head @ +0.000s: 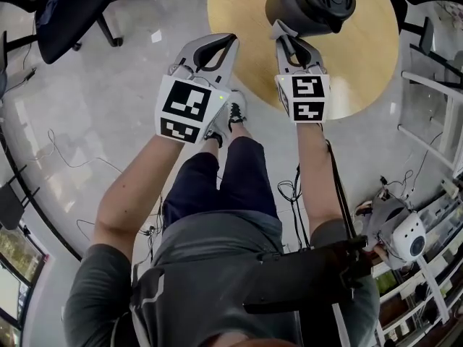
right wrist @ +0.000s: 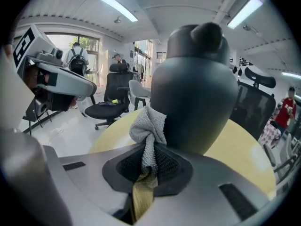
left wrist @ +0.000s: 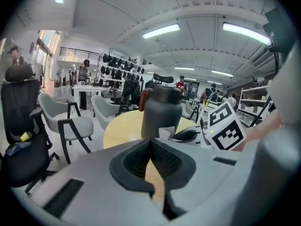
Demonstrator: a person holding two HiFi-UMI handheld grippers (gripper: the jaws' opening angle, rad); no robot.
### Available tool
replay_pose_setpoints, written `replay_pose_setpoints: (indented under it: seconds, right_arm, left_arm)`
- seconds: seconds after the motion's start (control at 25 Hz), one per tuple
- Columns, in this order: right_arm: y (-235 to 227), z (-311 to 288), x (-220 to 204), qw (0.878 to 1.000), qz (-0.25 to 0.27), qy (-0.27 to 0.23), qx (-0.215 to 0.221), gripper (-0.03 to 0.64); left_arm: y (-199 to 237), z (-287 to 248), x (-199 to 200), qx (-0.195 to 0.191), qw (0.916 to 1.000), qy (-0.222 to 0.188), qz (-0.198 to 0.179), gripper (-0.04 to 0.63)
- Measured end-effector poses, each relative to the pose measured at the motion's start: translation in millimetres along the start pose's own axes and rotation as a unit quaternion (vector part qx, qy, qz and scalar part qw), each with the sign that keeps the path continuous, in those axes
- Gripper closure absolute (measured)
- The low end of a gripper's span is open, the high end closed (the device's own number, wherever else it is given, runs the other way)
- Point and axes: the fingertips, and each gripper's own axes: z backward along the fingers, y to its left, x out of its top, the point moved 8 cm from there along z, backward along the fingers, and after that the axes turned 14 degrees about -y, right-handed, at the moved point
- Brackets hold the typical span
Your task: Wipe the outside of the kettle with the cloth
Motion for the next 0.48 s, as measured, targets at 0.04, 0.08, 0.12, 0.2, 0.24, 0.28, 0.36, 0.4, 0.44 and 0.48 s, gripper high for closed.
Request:
replay_pose_setpoints:
  seconds: [0.04,0.08,0.12,0.2,0.24,0.28,0.36,0.4,0.44,0.48]
  right_arm:
    - [0,-4,-6,1.000,-0.003,0.008,0.003,0.565]
    - [1,-7,-10,1.000,-0.005,0.014,0.005,0.565]
    - [2,-10,-14,1.000,-0.008,0.020,0.007,0.565]
    - [5,-13,-17,1.000,-0.012,0.027,0.007,0.565]
    - [6,-13,-17,1.000,-0.012,0.028,0.005,0.565]
    - [8,-12,-15,1.000,-0.011,0.027,0.005,0.565]
    - [12,-4,-4,1.000,-0.012,0.017,0.014,0.565]
    - [14,3,3,1.000,-0.017,0.009,0.021,0.565]
    - [15,11,12,0.999,-0.023,-0.001,0.026,0.565]
    - [14,19,22,0.999,-0.027,-0.013,0.028,0.565]
  left_arm:
    - [1,-2,-2,0.002,1.0000,0.004,0.000,0.586]
    - [2,-3,-3,0.003,1.0000,0.006,0.000,0.586]
    - [3,-3,-4,0.004,1.0000,0.008,-0.002,0.586]
    - [5,-4,-1,0.006,0.9999,0.011,-0.004,0.586]
    - [5,-5,1,0.007,0.9999,0.012,-0.005,0.586]
    - [5,-6,5,0.008,0.9999,0.014,-0.007,0.587]
    - [1,-7,15,0.008,0.9997,0.016,-0.013,0.586]
    - [-2,-6,21,0.010,0.9996,0.016,-0.019,0.586]
    - [-5,-6,27,0.015,0.9994,0.015,-0.028,0.586]
    - [-8,-6,34,0.022,0.9988,0.012,-0.041,0.586]
